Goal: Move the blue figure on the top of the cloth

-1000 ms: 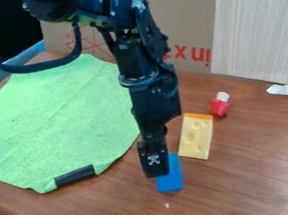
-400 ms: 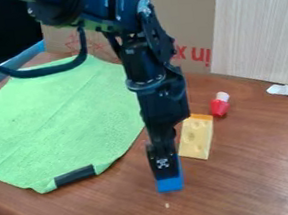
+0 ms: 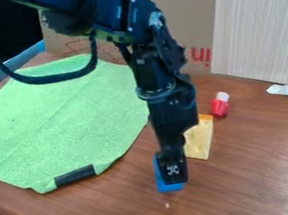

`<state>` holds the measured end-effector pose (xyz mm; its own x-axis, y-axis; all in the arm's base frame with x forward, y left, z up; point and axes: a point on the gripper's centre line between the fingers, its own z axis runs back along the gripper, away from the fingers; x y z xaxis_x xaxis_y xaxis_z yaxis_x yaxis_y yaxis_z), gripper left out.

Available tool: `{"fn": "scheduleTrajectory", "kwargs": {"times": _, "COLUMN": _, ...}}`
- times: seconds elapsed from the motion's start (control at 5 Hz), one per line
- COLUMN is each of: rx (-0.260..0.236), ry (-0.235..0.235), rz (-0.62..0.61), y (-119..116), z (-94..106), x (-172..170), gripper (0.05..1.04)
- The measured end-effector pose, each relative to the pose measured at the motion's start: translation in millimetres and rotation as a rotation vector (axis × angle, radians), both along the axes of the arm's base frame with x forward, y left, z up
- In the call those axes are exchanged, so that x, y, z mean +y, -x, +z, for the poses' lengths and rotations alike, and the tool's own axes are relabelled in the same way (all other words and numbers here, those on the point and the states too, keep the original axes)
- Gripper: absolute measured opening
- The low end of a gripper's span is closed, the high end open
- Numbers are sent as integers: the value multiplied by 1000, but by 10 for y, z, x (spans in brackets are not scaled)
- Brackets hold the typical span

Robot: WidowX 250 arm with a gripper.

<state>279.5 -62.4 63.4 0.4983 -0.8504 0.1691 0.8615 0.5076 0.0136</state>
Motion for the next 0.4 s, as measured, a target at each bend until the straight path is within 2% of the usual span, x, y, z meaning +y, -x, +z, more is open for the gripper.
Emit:
{"fn": "scheduleTrajectory", "kwargs": {"times": 0.2, "rx": -10, "ry": -18, "rz": 20, "y": -43, "z": -52, "x": 32, "gripper": 872}}
{"fn": "scheduleTrajectory", "kwargs": {"times": 0.4, "rx": -31, "ry": -22, "rz": 38, "y": -65, "z": -71, "x": 44, "gripper": 584}}
